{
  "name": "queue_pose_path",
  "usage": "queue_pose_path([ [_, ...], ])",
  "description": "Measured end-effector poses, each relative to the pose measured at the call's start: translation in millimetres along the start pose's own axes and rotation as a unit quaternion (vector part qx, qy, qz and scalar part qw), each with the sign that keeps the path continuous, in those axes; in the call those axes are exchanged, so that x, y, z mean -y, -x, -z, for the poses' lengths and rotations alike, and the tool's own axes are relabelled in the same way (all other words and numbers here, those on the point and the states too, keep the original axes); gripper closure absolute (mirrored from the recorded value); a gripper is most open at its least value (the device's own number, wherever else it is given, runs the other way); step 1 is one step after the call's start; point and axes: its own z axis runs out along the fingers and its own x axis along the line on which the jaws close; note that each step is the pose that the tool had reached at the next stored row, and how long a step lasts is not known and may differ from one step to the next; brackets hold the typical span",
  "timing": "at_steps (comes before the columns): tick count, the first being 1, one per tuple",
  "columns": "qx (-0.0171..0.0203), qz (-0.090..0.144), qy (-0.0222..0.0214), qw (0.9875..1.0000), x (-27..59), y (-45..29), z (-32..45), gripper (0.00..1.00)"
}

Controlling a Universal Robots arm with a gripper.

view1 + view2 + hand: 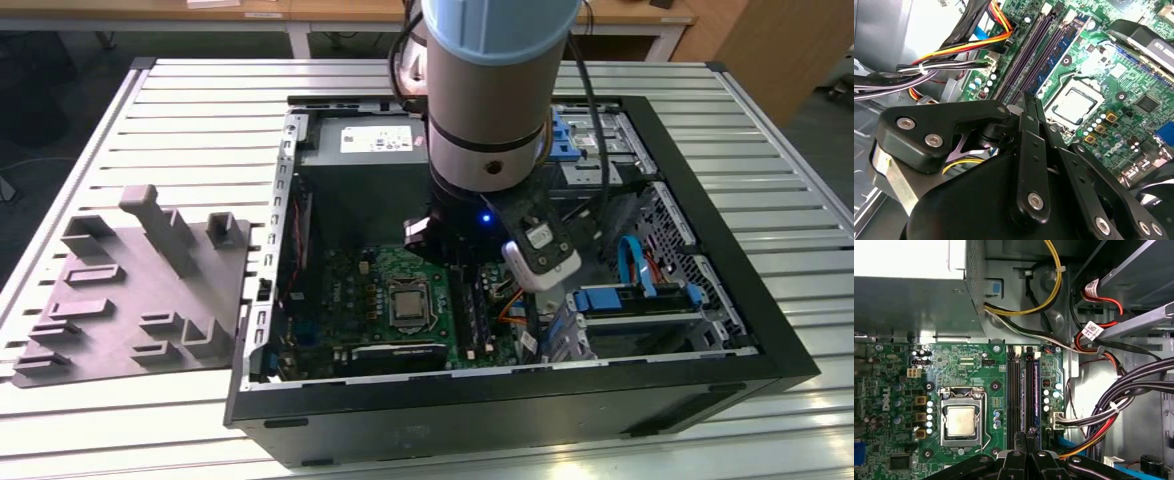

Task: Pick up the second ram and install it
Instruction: 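Insert the second ram into the second slot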

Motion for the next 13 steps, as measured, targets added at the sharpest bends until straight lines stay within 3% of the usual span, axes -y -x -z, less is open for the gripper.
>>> queue_pose_path([
  [3, -0.0001, 0.0, -0.0001, 1.0, 0.4, -0.4, -4.8, 0.89],
  [4, -0.0001, 0.0, 0.0001, 1.0, -3.2, -0.9, -10.9, 0.89],
  [13, -0.0001, 0.0, 0.0007, 1.0, -6.0, -1.2, -15.3, 0.89],
])
